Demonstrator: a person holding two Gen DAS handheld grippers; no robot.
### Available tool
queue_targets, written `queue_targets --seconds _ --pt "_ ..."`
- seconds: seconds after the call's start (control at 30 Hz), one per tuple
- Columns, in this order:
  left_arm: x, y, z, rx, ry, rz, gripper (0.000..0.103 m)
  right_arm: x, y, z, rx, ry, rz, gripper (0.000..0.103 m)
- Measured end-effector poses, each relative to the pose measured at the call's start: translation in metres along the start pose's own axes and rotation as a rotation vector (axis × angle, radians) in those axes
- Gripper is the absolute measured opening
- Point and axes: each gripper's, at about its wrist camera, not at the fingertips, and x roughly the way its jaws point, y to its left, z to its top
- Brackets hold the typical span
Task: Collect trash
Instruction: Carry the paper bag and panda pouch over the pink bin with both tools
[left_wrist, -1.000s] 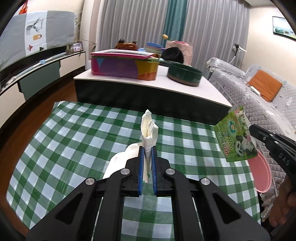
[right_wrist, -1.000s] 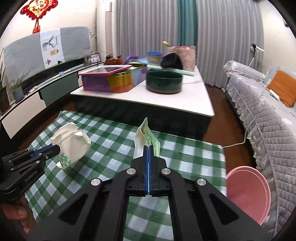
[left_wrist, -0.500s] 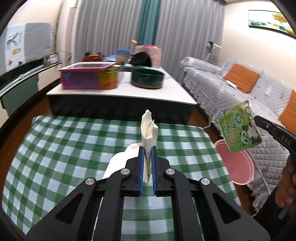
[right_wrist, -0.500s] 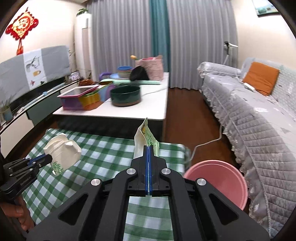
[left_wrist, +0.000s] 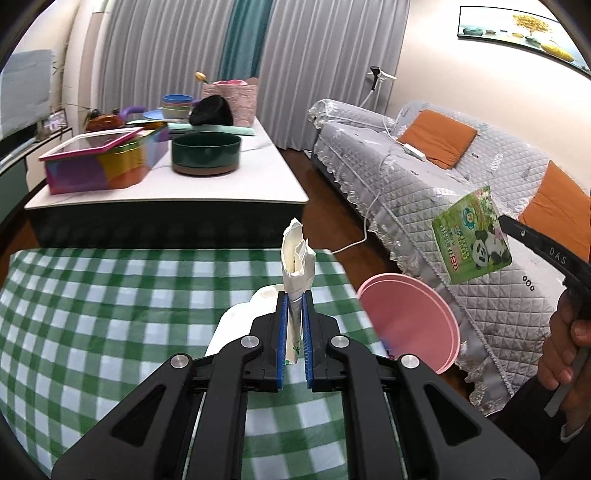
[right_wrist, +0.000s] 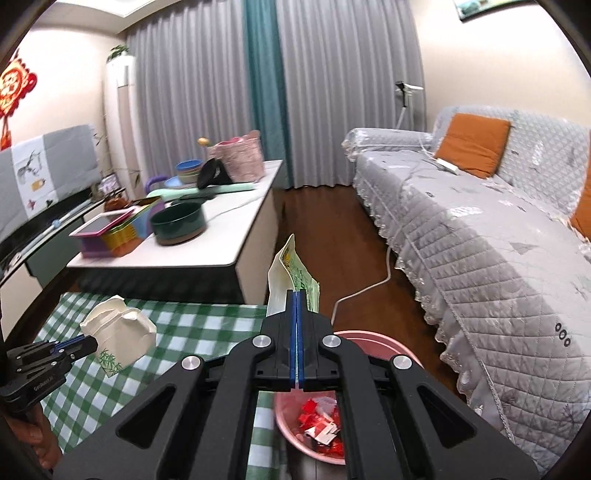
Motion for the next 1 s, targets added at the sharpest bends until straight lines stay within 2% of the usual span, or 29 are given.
queue_targets --seconds 0.5,1.0 --pt "0.039 -0.056 0.025 0.071 0.017 -0.057 0.007 0.010 -0.060 -0.003 0.163 -0.024 -0.040 0.000" --pt "0.085 -0.113 0.038 0.077 0.077 -0.192 0.007 0.030 -0.076 -0.005 0.201 0.008 -0.054 0.000"
